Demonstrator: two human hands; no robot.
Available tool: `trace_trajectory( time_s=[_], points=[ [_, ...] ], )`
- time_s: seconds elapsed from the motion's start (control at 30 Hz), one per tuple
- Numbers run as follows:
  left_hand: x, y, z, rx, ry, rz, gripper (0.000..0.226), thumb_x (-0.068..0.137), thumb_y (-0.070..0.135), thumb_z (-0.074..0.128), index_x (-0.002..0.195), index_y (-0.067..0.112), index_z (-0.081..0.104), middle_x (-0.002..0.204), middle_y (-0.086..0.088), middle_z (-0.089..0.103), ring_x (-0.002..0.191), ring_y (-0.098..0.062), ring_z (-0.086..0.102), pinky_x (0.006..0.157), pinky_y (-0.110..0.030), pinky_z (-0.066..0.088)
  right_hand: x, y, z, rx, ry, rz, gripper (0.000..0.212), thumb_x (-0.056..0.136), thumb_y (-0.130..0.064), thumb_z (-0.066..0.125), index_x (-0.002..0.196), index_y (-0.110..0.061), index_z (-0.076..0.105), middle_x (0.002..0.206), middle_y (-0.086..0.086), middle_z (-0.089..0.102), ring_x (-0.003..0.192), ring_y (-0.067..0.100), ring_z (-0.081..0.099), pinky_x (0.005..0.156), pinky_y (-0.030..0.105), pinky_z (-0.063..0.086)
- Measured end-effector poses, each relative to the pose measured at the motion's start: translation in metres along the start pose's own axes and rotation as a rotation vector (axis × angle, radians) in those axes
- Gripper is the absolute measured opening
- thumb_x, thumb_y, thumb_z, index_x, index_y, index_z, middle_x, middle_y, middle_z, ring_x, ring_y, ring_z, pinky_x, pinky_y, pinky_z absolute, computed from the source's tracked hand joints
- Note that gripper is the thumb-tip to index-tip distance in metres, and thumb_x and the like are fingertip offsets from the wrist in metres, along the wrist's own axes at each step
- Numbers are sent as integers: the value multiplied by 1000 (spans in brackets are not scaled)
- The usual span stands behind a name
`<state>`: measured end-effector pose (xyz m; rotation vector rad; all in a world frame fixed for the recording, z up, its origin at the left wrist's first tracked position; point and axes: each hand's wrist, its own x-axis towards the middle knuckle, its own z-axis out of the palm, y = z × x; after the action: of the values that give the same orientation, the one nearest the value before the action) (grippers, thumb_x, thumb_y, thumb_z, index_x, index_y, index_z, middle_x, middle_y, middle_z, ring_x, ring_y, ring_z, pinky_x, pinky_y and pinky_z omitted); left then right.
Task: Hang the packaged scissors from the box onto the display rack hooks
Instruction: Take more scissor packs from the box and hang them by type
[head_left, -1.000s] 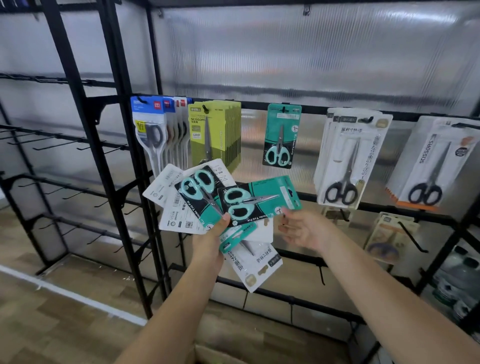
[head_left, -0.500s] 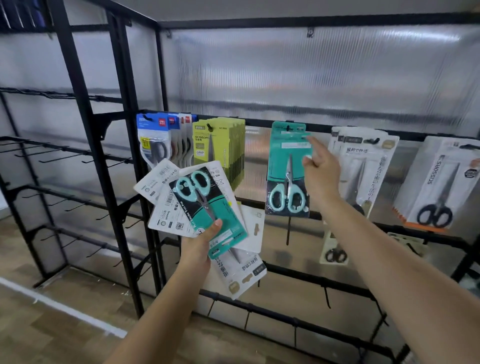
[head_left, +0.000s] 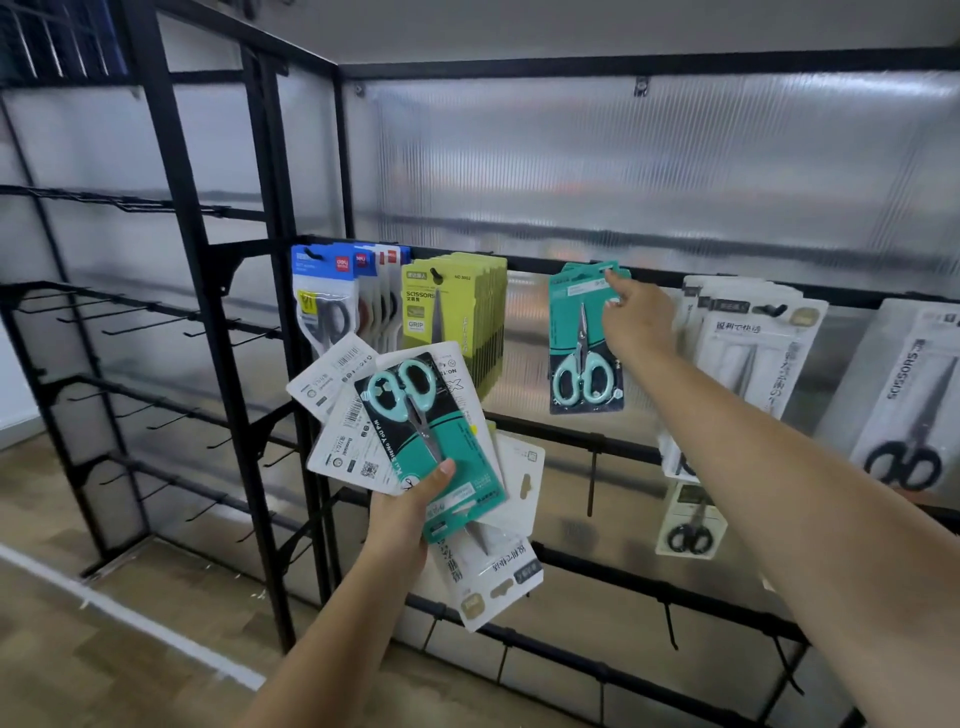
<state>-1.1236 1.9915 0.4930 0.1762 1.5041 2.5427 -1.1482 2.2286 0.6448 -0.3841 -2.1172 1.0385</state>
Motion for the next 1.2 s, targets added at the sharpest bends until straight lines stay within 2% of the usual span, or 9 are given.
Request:
trace_trajectory(
  time_s=[0.23, 0.3, 0.43, 0.57, 0.67, 0.8, 0.93, 1.07, 1.2],
  points=[
    [-5, 5, -6, -8, 3, 25, 38, 78, 4, 68, 114, 10, 59, 107, -10, 71, 87, -26, 72, 61, -32, 58, -4, 8, 1, 54, 132, 35, 45, 92, 5, 41, 134, -11, 49, 137, 13, 50, 69, 10, 60, 34, 6, 34],
    [-4, 11, -4, -4, 11, 32, 42, 78, 4, 69, 118, 8, 57, 108, -11, 71, 86, -25, 72, 60, -30, 58, -3, 7, 2, 2, 106, 42, 42, 94, 1, 41, 133, -10, 50, 138, 13, 49, 82, 19, 65, 38, 8, 39],
    [-4, 25, 1, -10, 23, 34, 41, 80, 4, 69, 119, 6, 57, 95, -5, 74, 74, -17, 72, 52, -24, 55, -11, -5, 10, -182, -80, 128, 52, 92, -4, 49, 142, -16, 38, 135, 14, 44, 112, 29, 52, 75, 32, 55],
    [-6, 28, 1, -69, 13, 30, 43, 80, 2, 68, 122, 5, 56, 99, -6, 73, 76, -18, 73, 54, -26, 56, -61, -10, 26, -35, -59, 30, 39, 88, -11, 57, 126, -14, 52, 131, 9, 38, 120, 26, 43, 100, 41, 44],
    [-9, 25, 2, -100, -41, 38, 48, 76, 5, 68, 123, 5, 56, 100, -7, 73, 78, -20, 72, 56, -27, 56, -115, -8, 36, 45, -227, -68, 24, 86, -27, 62, 108, -19, 59, 113, -3, 45, 111, 18, 48, 90, 28, 41],
    [-11, 21, 6, -151, -98, 66, 48, 67, 8, 68, 115, 7, 58, 92, -7, 74, 78, -23, 72, 59, -31, 58, -157, -2, 44, -144, -463, -127, 65, 64, -51, 77, 114, -21, 48, 104, -9, 35, 105, 9, 38, 82, 26, 37],
    [-15, 11, 8, -208, -107, 47, 45, 69, 16, 69, 113, 13, 60, 93, -4, 75, 79, -22, 73, 57, -30, 57, -159, 0, 42, -120, -403, 2, 48, 64, -35, 82, 93, -22, 46, 101, -5, 37, 100, 12, 43, 79, 25, 43],
    [-15, 9, 9, -239, -77, 45, 52, 74, 31, 64, 123, 18, 55, 107, -4, 72, 90, -21, 71, 62, -31, 58, -160, 7, 33, 169, -426, 206, 28, 75, -11, 75, 83, -19, 49, 96, -3, 57, 84, 13, 61, 51, 22, 49],
    [-14, 18, 3, -212, -104, 24, 38, 71, 26, 65, 109, 20, 62, 94, 0, 75, 81, -17, 72, 58, -29, 57, -163, 15, 23, 415, -393, 270, 21, 81, -1, 67, 84, -15, 51, 92, 4, 64, 86, 18, 68, 65, 31, 57]
  ],
)
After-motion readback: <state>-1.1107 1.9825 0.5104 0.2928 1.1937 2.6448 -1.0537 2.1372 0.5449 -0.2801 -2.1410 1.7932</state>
